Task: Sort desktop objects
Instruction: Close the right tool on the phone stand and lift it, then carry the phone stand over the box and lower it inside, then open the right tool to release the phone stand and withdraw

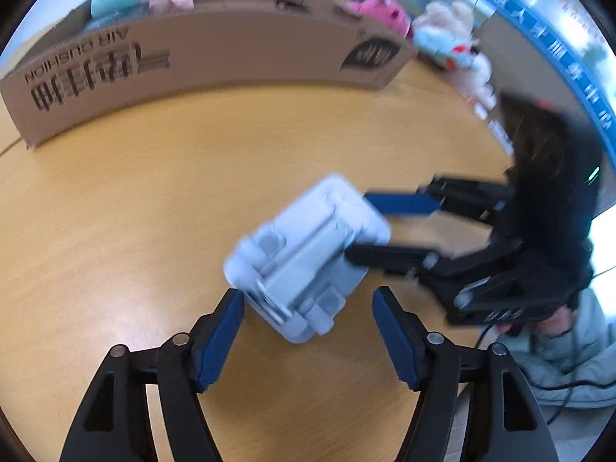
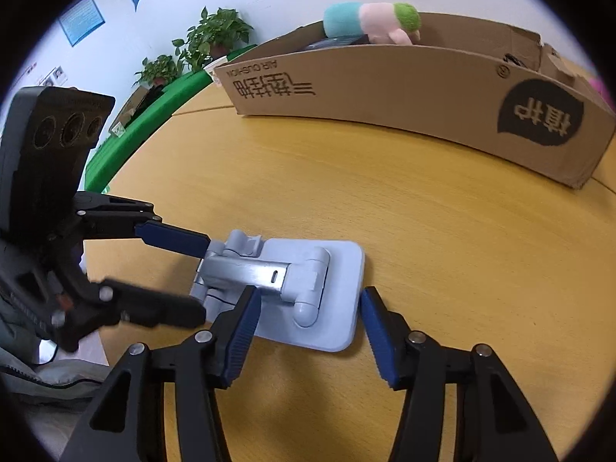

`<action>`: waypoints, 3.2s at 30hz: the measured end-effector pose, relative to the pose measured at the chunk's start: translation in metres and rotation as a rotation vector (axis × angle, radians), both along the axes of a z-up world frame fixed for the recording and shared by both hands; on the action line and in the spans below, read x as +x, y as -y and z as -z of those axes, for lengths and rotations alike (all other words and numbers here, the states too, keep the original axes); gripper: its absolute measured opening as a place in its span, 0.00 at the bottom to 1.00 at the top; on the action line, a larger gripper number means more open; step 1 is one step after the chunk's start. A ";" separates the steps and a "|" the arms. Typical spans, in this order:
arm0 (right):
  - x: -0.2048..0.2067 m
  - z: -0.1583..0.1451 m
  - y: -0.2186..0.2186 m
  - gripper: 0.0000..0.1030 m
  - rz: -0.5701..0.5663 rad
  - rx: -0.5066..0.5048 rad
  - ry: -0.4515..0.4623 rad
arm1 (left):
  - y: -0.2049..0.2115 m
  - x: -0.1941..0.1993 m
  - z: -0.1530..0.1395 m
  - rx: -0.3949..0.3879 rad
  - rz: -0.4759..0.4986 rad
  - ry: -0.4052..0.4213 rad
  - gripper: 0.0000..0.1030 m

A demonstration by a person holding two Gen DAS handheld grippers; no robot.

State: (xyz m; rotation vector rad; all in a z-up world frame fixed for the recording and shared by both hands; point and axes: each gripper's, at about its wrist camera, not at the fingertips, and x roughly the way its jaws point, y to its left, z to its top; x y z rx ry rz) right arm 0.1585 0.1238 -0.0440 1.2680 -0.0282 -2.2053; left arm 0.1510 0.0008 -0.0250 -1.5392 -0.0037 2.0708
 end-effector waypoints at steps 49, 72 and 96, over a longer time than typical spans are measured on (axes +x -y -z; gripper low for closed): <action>-0.108 -0.178 -0.053 0.38 0.285 -0.089 -0.528 | -0.007 -0.165 -0.186 0.182 -0.002 -0.592 0.23; -0.315 -0.068 -0.031 0.41 0.190 -0.036 -0.035 | 0.015 -0.344 -0.072 0.091 -0.134 -0.231 0.23; -0.138 -0.077 -0.027 0.90 0.465 0.080 -0.313 | 0.024 -0.172 -0.091 -0.042 -0.344 -0.732 1.00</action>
